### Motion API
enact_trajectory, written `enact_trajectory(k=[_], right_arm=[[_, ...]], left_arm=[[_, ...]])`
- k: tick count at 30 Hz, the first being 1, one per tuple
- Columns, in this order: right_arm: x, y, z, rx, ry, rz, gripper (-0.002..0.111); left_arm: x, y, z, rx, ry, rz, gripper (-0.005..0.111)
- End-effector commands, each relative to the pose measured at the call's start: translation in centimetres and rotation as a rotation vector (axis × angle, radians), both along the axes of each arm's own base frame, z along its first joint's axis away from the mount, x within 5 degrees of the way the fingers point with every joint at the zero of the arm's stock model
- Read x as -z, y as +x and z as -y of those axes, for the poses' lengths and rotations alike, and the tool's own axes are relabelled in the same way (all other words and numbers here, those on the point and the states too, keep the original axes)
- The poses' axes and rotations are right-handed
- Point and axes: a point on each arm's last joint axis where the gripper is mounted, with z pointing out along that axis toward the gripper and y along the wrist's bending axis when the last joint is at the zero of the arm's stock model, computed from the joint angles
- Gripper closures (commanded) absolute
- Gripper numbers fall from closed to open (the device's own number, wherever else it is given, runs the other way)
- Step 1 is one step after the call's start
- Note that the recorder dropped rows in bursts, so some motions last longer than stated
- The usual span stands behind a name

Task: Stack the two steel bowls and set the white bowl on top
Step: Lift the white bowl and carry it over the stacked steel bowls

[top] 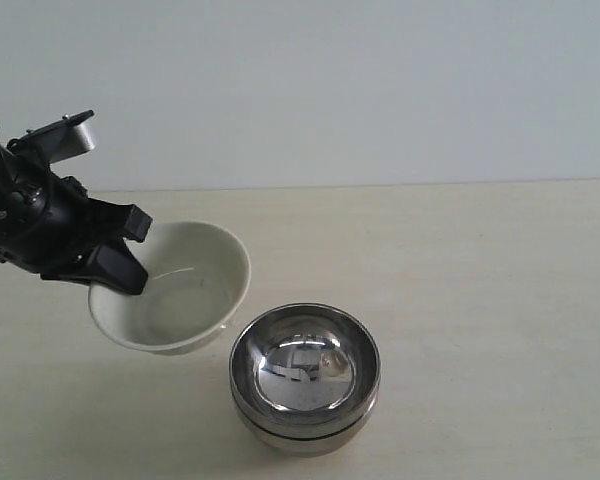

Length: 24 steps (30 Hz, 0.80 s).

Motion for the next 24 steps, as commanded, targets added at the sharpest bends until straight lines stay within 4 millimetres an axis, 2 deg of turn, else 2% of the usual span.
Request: enact_trajectory(k=[1, 10, 16, 24], right_arm=[[-0.1, 0.0, 0.0, -0.003, -0.007, 0.014, 0.108], [-0.1, 0.0, 0.0, -0.003, -0.007, 0.014, 0.108], [-0.1, 0.0, 0.0, -0.003, -0.007, 0.014, 0.108], [-0.1, 0.0, 0.0, -0.003, -0.007, 0.014, 0.108]], left_arm=[[-0.9, -0.4, 1.6, 0.049, -0.049, 0.029, 0.103], [-0.7, 0.3, 4.2, 0.099, -0.082, 0.010, 0.103], [0.3, 1.0, 6.4, 0.145, -0.088, -0.016, 0.103], [2.1, 2.0, 8.3, 0.151, -0.100, -0.049, 0.103]])
